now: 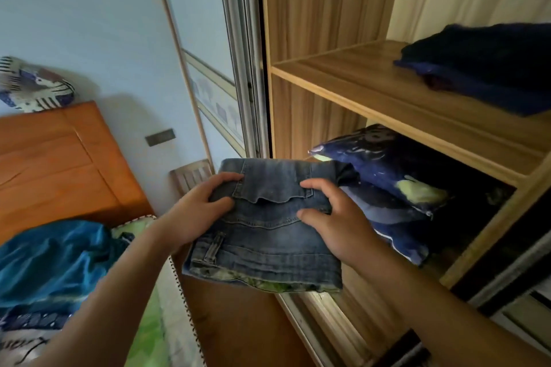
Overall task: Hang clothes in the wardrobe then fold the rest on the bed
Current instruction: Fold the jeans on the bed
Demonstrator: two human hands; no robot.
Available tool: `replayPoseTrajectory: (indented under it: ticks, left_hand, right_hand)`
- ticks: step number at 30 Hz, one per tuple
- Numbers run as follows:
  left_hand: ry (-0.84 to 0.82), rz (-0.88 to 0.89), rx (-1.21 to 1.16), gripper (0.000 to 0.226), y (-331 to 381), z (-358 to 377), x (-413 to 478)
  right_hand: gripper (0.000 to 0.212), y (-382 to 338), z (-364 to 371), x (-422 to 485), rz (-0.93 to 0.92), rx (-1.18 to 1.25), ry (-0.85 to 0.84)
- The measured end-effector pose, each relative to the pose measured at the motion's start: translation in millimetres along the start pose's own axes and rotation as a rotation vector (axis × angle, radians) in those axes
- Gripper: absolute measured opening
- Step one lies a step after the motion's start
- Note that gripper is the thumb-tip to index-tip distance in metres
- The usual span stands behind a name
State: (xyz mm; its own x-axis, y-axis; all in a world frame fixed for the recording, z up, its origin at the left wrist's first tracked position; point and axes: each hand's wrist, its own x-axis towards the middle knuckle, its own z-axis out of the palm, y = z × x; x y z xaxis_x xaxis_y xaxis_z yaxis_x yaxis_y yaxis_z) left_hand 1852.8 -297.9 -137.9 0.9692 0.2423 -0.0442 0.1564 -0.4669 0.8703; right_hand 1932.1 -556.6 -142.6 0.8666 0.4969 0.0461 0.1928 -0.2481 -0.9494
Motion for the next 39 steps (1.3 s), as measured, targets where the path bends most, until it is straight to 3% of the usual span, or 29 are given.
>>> replayPoseTrajectory:
  ticks: [7, 11, 16, 22, 27, 39]
  left_hand:
    - [-0.154, 0.030, -0.070, 0.039, 42, -51, 68]
    - [-0.240, 0.126, -0.121, 0.040, 69, -77, 135]
    - [-0.418, 0.237, -0.161, 0.037, 112, -110, 215]
    - [-0.545, 0.418, -0.112, 0.034, 159, -138, 275]
    - [-0.608, 0.502, -0.059, 0.033, 198, -104, 310]
    - [-0.911, 0.594, -0.068, 0.034, 236, 45, 322]
  right_hand:
    - [0.037, -52, 2, 39, -0.028, 0.043, 0.106]
    - [0.035, -84, -3, 83, -0.039, 0.041, 0.233]
    - [0.028, -125, -9, 132, -0.057, 0.203, 0.348]
    - [0.045, -161, -19, 152, -0.101, 0.096, 0.530]
    - [0.032, -171, -48, 155, -0.035, 0.066, 0.704]
    - [0.036, -136, -127, 81, 0.268, 0.027, 0.953]
